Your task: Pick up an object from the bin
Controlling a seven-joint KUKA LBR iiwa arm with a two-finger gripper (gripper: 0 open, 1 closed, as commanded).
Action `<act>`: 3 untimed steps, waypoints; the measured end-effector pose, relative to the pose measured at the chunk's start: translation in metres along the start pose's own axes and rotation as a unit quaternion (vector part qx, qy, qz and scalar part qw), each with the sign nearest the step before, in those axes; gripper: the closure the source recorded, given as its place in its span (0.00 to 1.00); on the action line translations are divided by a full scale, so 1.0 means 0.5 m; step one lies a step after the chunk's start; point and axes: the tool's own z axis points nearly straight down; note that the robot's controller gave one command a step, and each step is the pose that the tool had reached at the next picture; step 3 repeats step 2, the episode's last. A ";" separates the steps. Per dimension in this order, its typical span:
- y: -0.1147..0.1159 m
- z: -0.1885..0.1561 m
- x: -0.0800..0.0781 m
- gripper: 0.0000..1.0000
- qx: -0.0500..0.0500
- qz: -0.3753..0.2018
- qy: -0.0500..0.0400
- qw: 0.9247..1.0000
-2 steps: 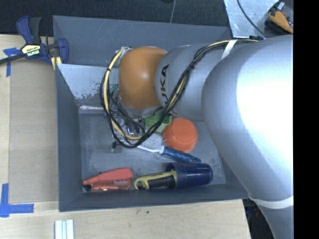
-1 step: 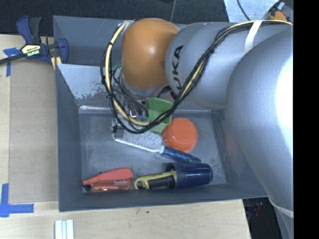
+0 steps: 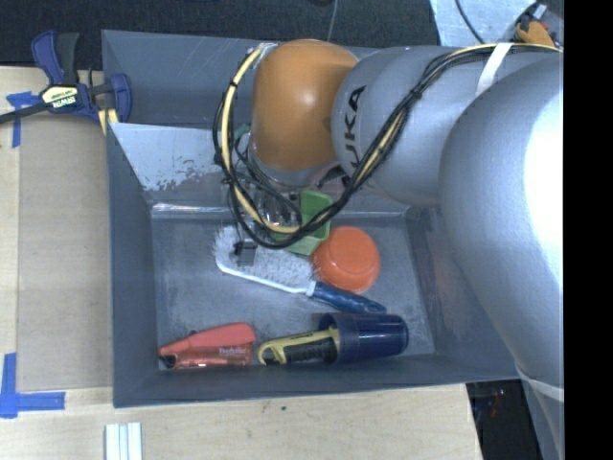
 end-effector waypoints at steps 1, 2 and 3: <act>-0.019 0.037 -0.009 0.00 -0.003 -0.012 -0.007 1.000; -0.022 -0.173 0.010 0.00 -0.002 0.009 -0.004 1.000; -0.022 -0.173 0.010 0.00 -0.002 0.009 -0.004 1.000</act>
Offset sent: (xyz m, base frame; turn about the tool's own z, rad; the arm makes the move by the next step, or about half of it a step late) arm -0.0105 -0.0113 0.1315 0.0368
